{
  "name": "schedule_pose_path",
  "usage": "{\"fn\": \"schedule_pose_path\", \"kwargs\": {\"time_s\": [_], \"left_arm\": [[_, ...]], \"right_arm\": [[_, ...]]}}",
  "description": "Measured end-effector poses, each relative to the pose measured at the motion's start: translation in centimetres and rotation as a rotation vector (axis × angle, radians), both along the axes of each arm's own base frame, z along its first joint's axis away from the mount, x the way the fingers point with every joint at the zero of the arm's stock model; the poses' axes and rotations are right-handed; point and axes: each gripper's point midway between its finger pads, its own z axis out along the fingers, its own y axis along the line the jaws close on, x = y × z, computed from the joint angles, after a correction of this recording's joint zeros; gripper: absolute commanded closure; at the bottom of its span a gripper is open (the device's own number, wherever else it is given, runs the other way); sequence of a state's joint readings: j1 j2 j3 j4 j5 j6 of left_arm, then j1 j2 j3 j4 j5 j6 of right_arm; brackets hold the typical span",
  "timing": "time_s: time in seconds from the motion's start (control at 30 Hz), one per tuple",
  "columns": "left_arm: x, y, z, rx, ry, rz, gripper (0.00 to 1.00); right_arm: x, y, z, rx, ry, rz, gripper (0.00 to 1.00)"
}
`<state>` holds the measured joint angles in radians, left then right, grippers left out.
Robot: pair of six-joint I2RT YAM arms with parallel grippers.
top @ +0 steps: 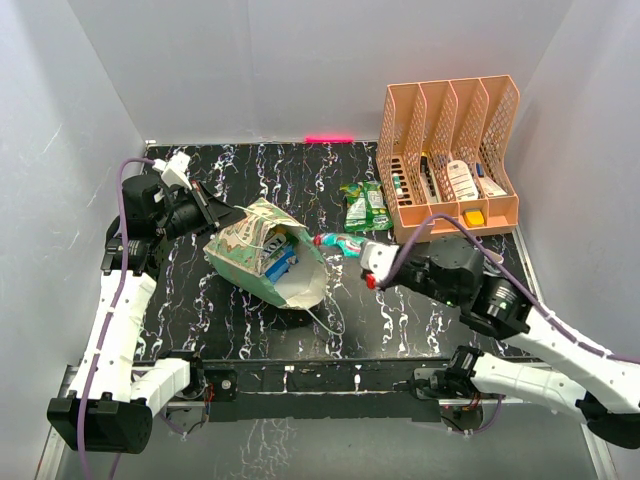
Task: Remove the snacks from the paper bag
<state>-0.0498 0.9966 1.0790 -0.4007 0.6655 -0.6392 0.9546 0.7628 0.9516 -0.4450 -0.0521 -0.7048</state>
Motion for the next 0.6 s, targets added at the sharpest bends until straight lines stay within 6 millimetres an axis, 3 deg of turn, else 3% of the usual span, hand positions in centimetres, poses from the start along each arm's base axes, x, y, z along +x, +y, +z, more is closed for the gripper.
{"fn": "schedule_pose_path", "kwargs": {"time_s": [0.13, 0.3, 0.33, 0.5, 0.6], "left_arm": [[0.0, 0.0, 0.0, 0.0, 0.002, 0.001, 1.0], [0.0, 0.0, -0.1, 0.0, 0.005, 0.001, 1.0], [0.0, 0.0, -0.1, -0.001, 0.005, 0.001, 1.0], [-0.1, 0.0, 0.0, -0.004, 0.006, -0.002, 1.0], [-0.1, -0.1, 0.3, -0.007, 0.001, -0.006, 1.0]], "right_arm": [[3.5, -0.8, -2.3, -0.09, -0.023, -0.157, 0.93], [9.0, -1.1, -7.9, -0.235, 0.01, -0.245, 0.93], [10.9, -2.5, -8.6, -0.249, 0.023, -0.303, 0.93], [17.5, -5.1, -11.1, -0.301, -0.013, -0.39, 0.93], [20.3, -5.9, -11.9, -0.317, -0.055, -0.386, 0.93]]}}
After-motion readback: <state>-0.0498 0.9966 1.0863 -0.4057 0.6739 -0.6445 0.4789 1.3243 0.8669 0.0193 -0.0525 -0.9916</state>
